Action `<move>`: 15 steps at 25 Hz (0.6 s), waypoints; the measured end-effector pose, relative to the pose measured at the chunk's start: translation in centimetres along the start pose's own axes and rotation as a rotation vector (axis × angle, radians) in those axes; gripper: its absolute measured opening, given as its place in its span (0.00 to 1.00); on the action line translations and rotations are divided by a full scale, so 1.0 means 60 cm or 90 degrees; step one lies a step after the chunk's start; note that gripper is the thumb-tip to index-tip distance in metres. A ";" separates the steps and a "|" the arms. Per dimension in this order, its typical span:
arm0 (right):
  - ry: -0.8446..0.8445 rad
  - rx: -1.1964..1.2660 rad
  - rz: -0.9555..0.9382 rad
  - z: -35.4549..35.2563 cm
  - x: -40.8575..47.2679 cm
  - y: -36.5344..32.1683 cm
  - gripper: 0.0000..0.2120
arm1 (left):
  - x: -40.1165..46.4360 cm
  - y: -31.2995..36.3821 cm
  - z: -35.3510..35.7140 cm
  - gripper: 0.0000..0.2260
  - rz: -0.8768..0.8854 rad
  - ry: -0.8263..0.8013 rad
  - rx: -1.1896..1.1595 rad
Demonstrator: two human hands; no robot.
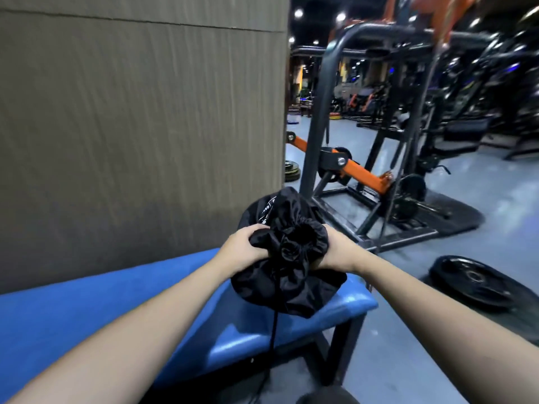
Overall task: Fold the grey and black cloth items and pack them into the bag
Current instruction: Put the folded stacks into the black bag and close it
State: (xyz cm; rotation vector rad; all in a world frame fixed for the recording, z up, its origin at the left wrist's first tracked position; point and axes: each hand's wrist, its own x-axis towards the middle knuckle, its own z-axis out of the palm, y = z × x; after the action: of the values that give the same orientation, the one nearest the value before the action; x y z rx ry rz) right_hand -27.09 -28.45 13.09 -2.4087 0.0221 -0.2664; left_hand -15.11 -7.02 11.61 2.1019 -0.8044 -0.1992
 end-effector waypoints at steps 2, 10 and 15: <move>0.002 -0.005 0.035 -0.029 -0.013 0.057 0.29 | 0.033 0.021 0.057 0.19 0.021 -0.026 -0.014; -0.098 0.048 0.205 -0.001 0.009 0.212 0.23 | 0.084 -0.064 0.167 0.27 -0.127 -0.084 0.136; -0.074 0.069 0.306 0.020 0.024 0.225 0.17 | 0.078 -0.092 0.166 0.23 -0.157 -0.053 0.247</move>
State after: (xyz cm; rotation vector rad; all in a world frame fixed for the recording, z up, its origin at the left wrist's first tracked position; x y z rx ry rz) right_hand -24.69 -37.94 3.63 -2.2260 0.5126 0.0936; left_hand -12.88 -14.14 1.82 2.5758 -0.6691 -0.2814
